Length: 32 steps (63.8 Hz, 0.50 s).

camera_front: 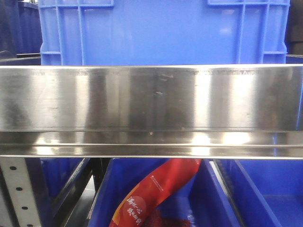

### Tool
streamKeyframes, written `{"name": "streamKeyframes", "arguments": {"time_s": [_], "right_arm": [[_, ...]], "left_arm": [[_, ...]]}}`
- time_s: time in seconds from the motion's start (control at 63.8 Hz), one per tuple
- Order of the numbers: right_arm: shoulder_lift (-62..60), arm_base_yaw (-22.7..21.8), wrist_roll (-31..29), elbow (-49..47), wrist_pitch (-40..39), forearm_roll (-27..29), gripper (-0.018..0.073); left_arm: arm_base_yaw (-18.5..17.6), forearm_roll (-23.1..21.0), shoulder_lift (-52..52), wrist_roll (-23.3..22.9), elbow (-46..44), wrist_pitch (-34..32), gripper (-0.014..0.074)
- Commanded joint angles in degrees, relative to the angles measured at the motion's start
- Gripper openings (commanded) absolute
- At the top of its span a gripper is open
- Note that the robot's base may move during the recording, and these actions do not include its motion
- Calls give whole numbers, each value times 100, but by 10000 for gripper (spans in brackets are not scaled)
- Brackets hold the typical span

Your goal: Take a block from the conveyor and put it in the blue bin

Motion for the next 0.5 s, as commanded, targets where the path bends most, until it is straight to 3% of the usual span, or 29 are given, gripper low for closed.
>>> {"name": "streamKeyframes", "arguments": {"time_s": [0.0,0.486], "right_arm": [[-67,-48,0,68,-333,27,-162],[-67,-48,0,68,-356,27,-162]], "left_arm": [[17,20,-34,-24,-8,-104,-111],[17,20,-34,-24,-8,-104,-111]]}}
